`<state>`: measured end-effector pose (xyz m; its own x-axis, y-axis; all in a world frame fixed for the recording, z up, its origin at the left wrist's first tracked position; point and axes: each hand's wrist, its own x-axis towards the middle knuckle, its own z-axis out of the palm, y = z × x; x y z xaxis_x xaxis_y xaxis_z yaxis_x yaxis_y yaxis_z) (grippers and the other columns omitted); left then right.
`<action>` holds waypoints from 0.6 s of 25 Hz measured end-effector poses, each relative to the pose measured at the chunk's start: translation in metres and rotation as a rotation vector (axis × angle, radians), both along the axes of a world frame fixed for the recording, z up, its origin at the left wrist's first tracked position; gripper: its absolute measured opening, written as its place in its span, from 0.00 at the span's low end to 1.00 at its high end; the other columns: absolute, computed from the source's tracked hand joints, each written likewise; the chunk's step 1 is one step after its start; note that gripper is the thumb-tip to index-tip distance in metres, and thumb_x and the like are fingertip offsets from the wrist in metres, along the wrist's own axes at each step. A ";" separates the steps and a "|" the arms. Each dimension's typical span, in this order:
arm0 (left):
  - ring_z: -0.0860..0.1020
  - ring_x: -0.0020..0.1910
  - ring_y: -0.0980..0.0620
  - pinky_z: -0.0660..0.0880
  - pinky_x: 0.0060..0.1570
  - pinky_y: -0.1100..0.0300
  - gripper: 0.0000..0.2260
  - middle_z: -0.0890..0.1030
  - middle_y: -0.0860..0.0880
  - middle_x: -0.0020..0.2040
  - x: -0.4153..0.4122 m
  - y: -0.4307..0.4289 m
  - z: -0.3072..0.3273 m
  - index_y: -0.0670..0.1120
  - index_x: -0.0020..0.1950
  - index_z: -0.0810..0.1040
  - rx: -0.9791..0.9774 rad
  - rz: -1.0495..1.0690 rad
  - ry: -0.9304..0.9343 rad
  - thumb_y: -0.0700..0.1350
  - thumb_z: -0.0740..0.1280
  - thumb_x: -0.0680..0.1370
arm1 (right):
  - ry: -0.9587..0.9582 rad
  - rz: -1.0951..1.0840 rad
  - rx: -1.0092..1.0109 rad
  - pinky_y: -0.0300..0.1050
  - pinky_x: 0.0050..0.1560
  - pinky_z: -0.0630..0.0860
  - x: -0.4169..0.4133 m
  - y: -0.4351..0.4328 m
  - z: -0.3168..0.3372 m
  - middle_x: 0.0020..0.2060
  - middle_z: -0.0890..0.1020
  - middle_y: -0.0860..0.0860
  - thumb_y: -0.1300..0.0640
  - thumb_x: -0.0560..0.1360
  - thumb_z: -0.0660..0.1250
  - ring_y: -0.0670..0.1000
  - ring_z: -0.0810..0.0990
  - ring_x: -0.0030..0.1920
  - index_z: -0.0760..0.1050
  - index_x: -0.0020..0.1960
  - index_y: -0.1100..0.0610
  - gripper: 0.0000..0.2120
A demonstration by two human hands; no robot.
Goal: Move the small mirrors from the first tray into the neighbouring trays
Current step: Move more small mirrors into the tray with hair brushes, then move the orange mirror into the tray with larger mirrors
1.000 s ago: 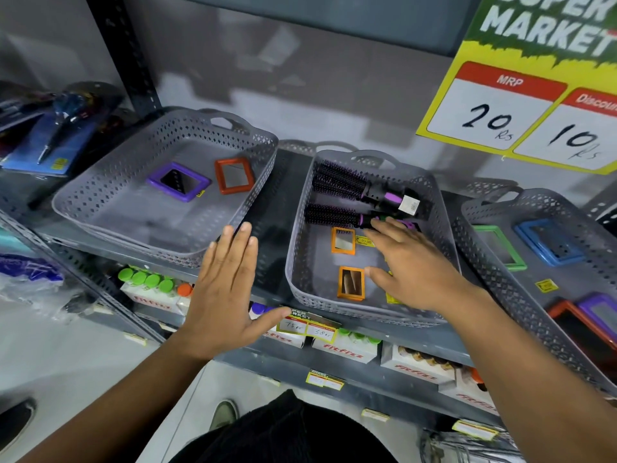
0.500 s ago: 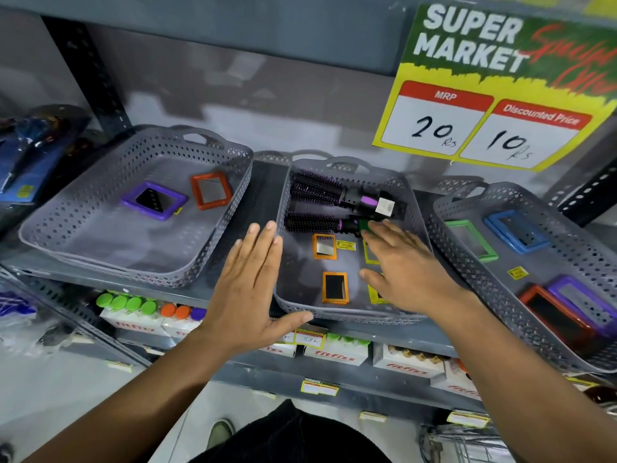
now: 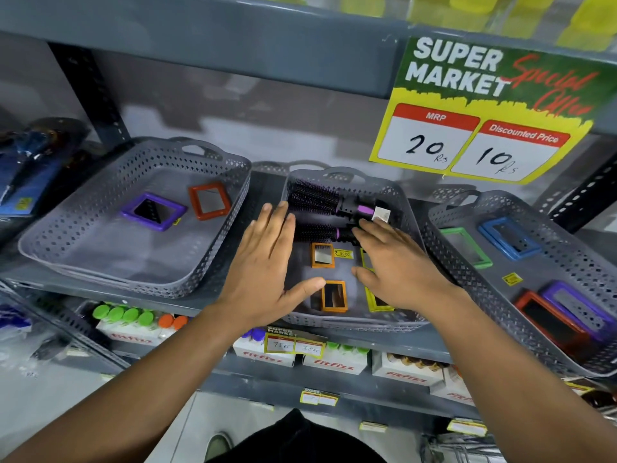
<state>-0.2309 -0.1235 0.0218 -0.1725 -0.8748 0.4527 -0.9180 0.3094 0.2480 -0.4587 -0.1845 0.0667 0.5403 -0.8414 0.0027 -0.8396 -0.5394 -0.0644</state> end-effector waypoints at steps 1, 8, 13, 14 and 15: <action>0.48 0.80 0.41 0.52 0.76 0.41 0.44 0.52 0.39 0.80 0.005 0.000 0.002 0.37 0.78 0.56 0.001 0.018 -0.009 0.71 0.52 0.76 | -0.006 0.011 -0.002 0.50 0.75 0.51 0.004 -0.001 0.001 0.78 0.55 0.52 0.45 0.78 0.61 0.52 0.49 0.78 0.54 0.77 0.55 0.33; 0.50 0.79 0.39 0.51 0.74 0.42 0.45 0.54 0.38 0.80 0.058 0.001 0.017 0.37 0.77 0.57 0.022 0.229 -0.044 0.72 0.53 0.75 | 0.002 0.101 -0.006 0.52 0.76 0.51 0.051 -0.024 0.015 0.79 0.53 0.52 0.45 0.78 0.60 0.52 0.49 0.78 0.53 0.78 0.56 0.33; 0.51 0.79 0.36 0.52 0.74 0.40 0.48 0.55 0.36 0.79 0.106 0.003 0.023 0.35 0.76 0.58 0.050 0.371 -0.047 0.73 0.49 0.74 | -0.020 0.169 -0.030 0.52 0.75 0.53 0.097 -0.047 0.027 0.78 0.56 0.53 0.45 0.77 0.62 0.53 0.52 0.77 0.54 0.77 0.56 0.33; 0.51 0.79 0.36 0.52 0.73 0.39 0.48 0.55 0.36 0.79 0.115 0.003 0.024 0.34 0.76 0.59 0.057 0.392 -0.039 0.74 0.48 0.73 | -0.028 0.182 -0.032 0.53 0.75 0.54 0.107 -0.050 0.030 0.78 0.57 0.53 0.45 0.77 0.62 0.54 0.53 0.77 0.55 0.77 0.56 0.33; 0.51 0.78 0.36 0.53 0.73 0.38 0.48 0.55 0.36 0.79 0.123 0.002 0.025 0.34 0.76 0.59 0.064 0.410 -0.031 0.74 0.49 0.73 | -0.039 0.195 -0.028 0.53 0.75 0.54 0.117 -0.054 0.031 0.78 0.58 0.53 0.46 0.77 0.62 0.54 0.54 0.77 0.55 0.77 0.56 0.33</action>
<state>-0.1081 -0.1215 0.0464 0.1831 -0.9001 0.3954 -0.9694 -0.0984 0.2250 -0.3414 -0.2382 0.0980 0.6917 -0.7205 0.0492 -0.7165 -0.6932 -0.0774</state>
